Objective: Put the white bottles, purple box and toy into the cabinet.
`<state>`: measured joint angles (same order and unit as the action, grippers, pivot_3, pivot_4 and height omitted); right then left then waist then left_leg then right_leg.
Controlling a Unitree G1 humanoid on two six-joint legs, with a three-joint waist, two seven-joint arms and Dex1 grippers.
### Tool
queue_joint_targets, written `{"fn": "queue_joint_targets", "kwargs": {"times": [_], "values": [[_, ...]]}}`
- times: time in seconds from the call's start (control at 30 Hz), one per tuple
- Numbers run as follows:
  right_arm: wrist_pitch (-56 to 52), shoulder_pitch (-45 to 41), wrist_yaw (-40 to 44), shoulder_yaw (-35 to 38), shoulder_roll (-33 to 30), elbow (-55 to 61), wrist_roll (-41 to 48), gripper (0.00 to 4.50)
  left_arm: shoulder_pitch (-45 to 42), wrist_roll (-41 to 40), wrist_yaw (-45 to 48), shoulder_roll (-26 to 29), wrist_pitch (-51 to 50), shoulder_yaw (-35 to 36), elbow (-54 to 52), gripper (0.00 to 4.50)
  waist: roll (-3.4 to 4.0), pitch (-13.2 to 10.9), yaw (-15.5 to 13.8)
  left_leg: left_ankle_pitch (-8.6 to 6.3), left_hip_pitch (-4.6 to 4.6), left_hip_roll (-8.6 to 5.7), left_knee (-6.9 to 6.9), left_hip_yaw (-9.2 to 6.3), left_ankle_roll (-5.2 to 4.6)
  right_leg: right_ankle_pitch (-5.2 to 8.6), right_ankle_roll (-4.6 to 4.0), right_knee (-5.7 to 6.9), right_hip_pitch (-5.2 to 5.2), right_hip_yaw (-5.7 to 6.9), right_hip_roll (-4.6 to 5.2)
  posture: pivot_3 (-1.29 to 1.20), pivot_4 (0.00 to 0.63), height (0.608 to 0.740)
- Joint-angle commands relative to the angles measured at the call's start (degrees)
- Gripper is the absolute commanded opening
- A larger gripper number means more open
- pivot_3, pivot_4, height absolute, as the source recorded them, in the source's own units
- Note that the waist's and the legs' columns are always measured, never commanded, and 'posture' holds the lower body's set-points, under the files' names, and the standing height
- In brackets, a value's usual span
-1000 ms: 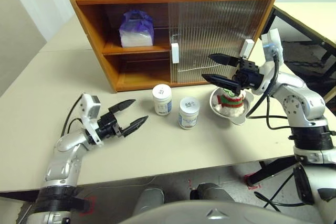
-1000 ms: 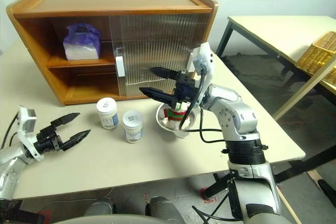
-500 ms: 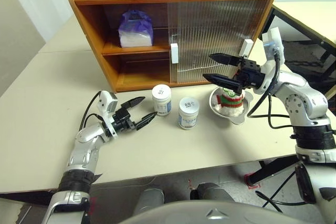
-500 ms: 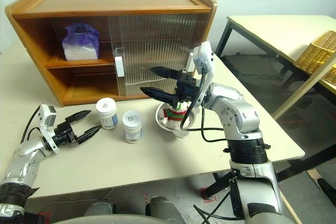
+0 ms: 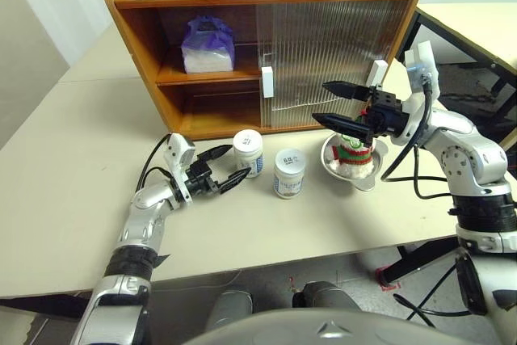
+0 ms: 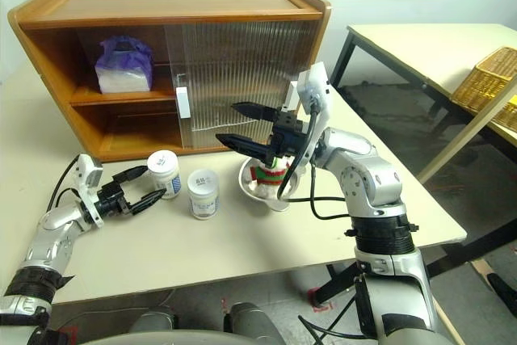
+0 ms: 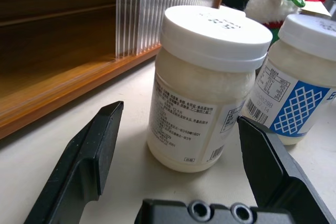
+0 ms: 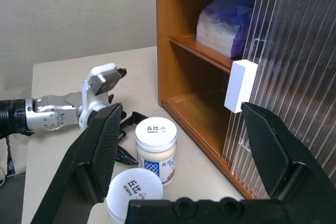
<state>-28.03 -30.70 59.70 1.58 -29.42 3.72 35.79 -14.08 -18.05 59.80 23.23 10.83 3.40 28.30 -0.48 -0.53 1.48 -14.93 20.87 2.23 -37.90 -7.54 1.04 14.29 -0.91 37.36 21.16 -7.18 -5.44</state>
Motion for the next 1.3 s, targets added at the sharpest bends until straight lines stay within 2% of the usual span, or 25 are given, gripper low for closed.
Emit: {"fn": "queue_joint_targets", "kwargs": {"times": [0.03,0.33,0.47,0.57,0.67,1.0,1.3], "values": [[-0.5,0.5,-0.3,0.9,-0.4,0.9,0.6,4.50,-2.1,1.6,-0.4,-1.0,1.4,-1.0,3.2,4.47,0.00,0.0,0.0,0.00,0.01,0.00,0.00,0.00,0.00,-0.01,0.01,-0.01,0.00,0.00,0.00,-0.07,0.000,0.740],[-0.6,0.9,-0.9,1.0,-0.5,1.6,0.8,4.50,-4.5,3.1,-0.3,-2.3,3.1,-1.4,7.5,4.47,0.00,0.0,0.4,0.05,0.01,-0.03,0.00,0.02,-0.08,-0.08,0.15,-0.06,-0.02,0.00,-0.04,-0.07,0.000,0.740],[-0.7,0.6,-1.3,1.0,-0.3,1.7,0.9,4.50,-5.0,3.6,-0.2,-2.4,3.3,-1.4,8.8,4.47,0.00,0.0,0.4,0.06,0.01,-0.02,-0.02,0.01,-0.10,-0.14,0.27,-0.10,-0.07,-0.06,-0.36,-0.08,0.000,0.740],[-0.6,0.6,-1.4,1.0,-0.3,1.6,0.9,4.50,-5.1,4.3,-0.9,-2.2,3.5,-1.5,9.7,3.88,0.00,0.0,0.5,0.07,0.00,-0.02,-0.04,0.01,-0.10,-0.16,0.29,-0.12,-0.08,-0.06,-0.37,-0.08,0.000,0.740],[-0.4,0.7,-1.2,1.1,-0.4,1.4,0.8,4.50,-5.0,4.2,-1.4,-2.3,3.6,-1.5,10.0,3.05,0.00,0.0,0.5,0.09,-0.02,-0.02,-0.05,0.00,-0.13,-0.17,0.30,-0.13,-0.12,-0.07,-0.39,-0.08,0.000,0.740],[0.1,0.5,-1.2,0.6,0.3,0.8,0.5,4.50,-4.4,0.8,-4.9,-2.9,0.1,1.0,3.8,3.05,0.01,0.0,0.7,0.17,0.00,-0.02,-0.05,-0.01,-0.23,-0.19,0.33,-0.13,-0.11,-0.05,-0.41,-0.06,0.000,0.740],[0.7,0.4,-0.5,0.2,0.9,-0.1,0.1,4.50,-2.8,1.5,-11.9,-3.2,-4.8,1.8,-3.7,3.05,0.02,0.0,0.6,0.16,0.06,-0.06,-0.01,0.10,-0.22,-0.13,0.40,-0.23,-0.10,0.04,-0.47,-0.05,0.000,0.740]]}}
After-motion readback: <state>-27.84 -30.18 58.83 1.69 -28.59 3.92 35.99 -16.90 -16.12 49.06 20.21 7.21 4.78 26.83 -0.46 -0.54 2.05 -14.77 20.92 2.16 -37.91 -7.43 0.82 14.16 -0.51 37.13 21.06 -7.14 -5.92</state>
